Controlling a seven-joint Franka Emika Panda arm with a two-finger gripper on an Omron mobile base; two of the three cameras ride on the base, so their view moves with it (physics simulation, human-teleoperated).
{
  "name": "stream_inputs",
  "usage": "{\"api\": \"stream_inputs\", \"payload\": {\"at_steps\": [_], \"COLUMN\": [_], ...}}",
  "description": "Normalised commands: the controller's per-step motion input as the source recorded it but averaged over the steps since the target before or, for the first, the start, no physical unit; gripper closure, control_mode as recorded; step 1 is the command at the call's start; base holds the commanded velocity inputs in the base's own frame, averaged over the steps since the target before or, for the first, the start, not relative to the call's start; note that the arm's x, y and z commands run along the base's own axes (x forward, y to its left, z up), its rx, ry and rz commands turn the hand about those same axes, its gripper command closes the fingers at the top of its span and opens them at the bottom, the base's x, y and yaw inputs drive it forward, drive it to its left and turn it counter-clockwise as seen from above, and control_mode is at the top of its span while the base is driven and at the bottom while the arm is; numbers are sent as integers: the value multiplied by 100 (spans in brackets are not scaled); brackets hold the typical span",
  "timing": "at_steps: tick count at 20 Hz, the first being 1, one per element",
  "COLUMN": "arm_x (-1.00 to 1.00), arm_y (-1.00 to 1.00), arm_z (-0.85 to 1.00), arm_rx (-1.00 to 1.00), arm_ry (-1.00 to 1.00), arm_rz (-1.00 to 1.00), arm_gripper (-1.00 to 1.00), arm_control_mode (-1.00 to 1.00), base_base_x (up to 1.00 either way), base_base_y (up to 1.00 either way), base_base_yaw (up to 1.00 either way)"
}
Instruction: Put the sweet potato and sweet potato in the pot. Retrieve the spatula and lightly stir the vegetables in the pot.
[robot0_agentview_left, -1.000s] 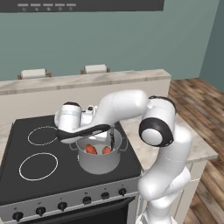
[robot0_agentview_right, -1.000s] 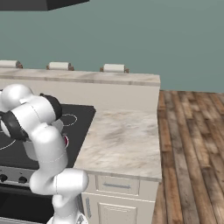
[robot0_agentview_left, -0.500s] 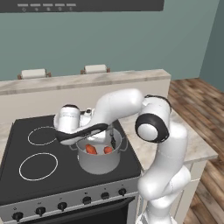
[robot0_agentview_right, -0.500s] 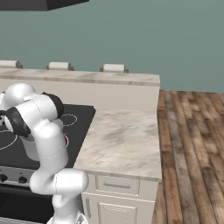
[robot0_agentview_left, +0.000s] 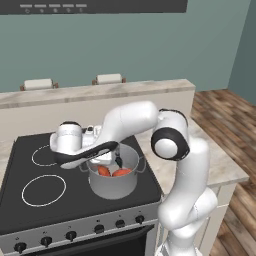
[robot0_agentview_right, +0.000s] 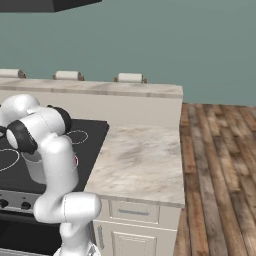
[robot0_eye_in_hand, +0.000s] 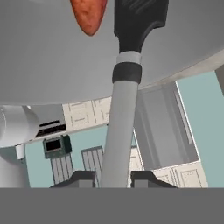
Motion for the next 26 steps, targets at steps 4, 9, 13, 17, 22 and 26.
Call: {"api": "stream_inputs", "payload": {"at_steps": [4,9,13,17,22,26], "arm_x": [33,47,0,-30,-77,-8], "arm_y": [11,-35,-11,0,0,-8], "arm_z": [0,11,-3,-13,-6,-24], "arm_rx": [7,4,6,7,5,1], "arm_ry": [-6,-2,-1,-1,-8,-2], "arm_rz": [4,0,0,0,0,0], "arm_gripper": [100,100,100,100,100,100], "arm_control_mode": [-100,-100,-100,-100,-100,-100], "base_base_x": [0,0,0,0,0,0], "base_base_y": [0,0,0,0,0,0], "base_base_yaw": [0,0,0,0,0,0]}}
